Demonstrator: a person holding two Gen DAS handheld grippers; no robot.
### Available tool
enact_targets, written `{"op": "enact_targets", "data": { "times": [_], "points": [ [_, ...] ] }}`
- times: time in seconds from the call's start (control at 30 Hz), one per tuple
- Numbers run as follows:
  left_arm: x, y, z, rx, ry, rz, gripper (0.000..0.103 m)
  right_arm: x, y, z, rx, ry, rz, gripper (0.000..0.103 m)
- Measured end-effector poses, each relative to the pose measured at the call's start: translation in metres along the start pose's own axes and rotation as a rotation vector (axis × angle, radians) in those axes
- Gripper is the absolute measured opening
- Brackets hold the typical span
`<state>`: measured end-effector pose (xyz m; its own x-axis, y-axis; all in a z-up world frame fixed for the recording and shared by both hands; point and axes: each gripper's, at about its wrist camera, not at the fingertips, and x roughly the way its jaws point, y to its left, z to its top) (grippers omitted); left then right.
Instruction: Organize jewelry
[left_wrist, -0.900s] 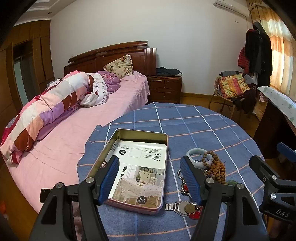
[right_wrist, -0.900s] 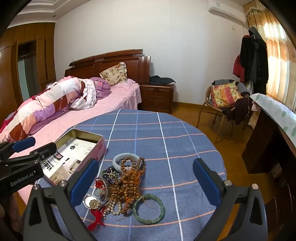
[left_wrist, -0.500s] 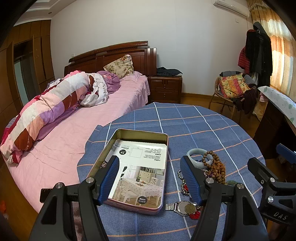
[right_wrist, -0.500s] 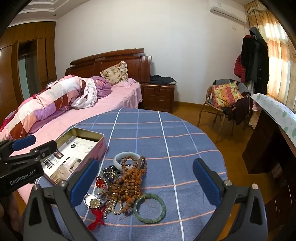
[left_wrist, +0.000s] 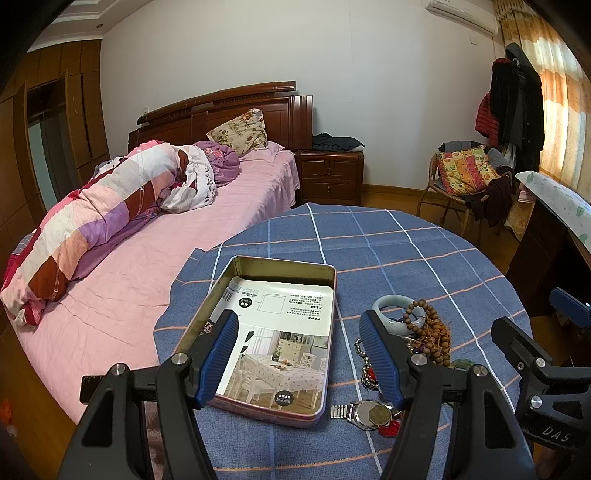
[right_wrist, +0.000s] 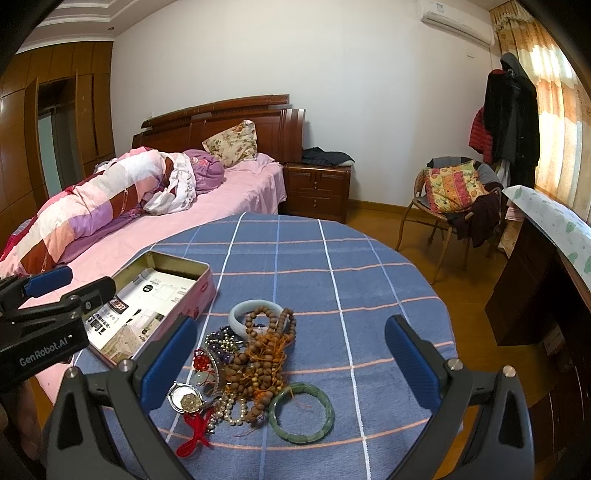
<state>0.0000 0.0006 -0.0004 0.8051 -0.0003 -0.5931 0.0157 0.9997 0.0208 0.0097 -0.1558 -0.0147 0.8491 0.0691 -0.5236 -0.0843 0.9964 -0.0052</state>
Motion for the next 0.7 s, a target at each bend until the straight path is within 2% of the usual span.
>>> {"op": "enact_targets", "data": {
  "times": [0.7],
  "points": [
    [0.0032, -0.0017, -0.0025, 0.003, 0.01, 0.003, 0.068, 0.0051, 0.0015, -0.0059, -0.002, 0.011, 0.002, 0.103]
  ]
}}
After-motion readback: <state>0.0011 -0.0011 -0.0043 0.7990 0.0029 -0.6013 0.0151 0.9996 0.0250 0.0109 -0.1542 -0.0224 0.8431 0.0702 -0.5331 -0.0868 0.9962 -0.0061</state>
